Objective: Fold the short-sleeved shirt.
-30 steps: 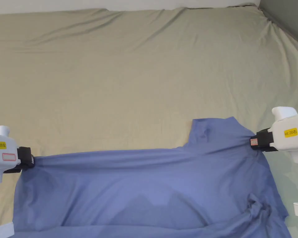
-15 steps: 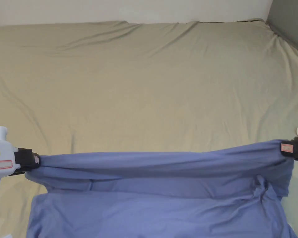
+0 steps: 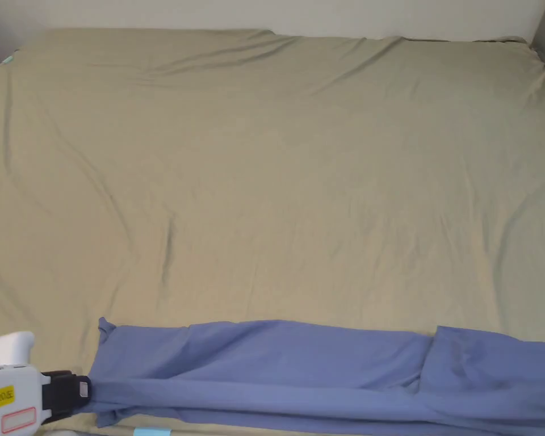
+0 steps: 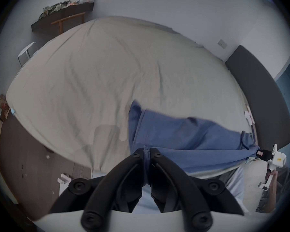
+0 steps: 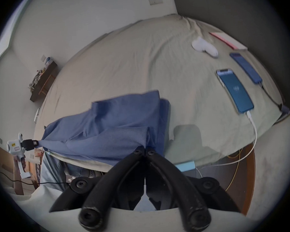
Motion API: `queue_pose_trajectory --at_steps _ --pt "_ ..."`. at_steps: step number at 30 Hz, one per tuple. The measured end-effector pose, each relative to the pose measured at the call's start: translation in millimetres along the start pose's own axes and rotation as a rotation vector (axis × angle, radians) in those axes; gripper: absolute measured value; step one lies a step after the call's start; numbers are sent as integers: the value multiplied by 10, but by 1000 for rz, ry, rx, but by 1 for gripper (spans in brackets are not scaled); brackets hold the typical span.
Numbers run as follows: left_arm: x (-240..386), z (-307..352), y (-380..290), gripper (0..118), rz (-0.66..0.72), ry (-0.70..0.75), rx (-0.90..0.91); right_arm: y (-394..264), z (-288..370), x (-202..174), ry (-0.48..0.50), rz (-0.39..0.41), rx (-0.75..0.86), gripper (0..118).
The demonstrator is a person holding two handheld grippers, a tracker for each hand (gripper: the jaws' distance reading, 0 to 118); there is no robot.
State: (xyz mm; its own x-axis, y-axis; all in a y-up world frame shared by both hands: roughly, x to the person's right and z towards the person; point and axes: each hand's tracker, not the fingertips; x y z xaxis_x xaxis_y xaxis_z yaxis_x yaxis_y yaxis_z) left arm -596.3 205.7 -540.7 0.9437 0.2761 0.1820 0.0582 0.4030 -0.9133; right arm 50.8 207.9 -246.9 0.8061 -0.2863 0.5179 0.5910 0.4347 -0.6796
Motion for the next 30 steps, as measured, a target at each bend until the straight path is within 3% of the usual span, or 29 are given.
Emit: queue_pose_trajectory --at_steps 5,6,7,8,9,10,13,14,15,16,17,18,21,28,29,30 --pt "-16 -91 -70 7 24 1 -4 -40 -198 95 -48 4 -47 2" --pt "-8 -80 -57 28 11 -1 11 -30 -175 66 -62 4 -48 20" --pt "2 -79 -37 86 3 21 25 -14 -158 39 -119 7 -50 71" --pt "-5 -86 -2 118 -5 47 14 -8 -137 21 -158 17 -42 103" --pt "32 -25 -15 116 -6 72 18 -8 -95 21 -130 20 -38 112" --pt "2 47 13 111 4 63 45 -32 21 -64 -116 16 -12 112" --pt "-159 157 163 111 79 5 90 2 185 -141 -57 -63 9 108" --pt "-220 158 201 107 118 -31 100 -1 184 -143 -39 -70 49 87" --pt "-269 142 236 90 146 -62 91 3 226 -186 -29 -70 87 49" --pt "-324 130 262 34 188 -89 107 21 246 -234 -38 -69 112 0" --pt "-252 180 284 0 206 -131 96 34 215 -299 -35 -88 123 0" --pt "-262 117 315 0 214 -151 87 42 259 -380 -62 -85 179 0" --pt "-246 -1 397 0 176 -117 74 55 238 -530 -12 -85 133 0" --pt "-291 -326 581 0 138 -265 -30 104 128 -590 -24 -83 107 0" --pt "-296 -374 633 13 91 -239 -42 93 138 -606 -22 -82 106 0" --pt "-286 -426 643 57 62 -239 -58 148 113 -572 -21 -83 101 0"
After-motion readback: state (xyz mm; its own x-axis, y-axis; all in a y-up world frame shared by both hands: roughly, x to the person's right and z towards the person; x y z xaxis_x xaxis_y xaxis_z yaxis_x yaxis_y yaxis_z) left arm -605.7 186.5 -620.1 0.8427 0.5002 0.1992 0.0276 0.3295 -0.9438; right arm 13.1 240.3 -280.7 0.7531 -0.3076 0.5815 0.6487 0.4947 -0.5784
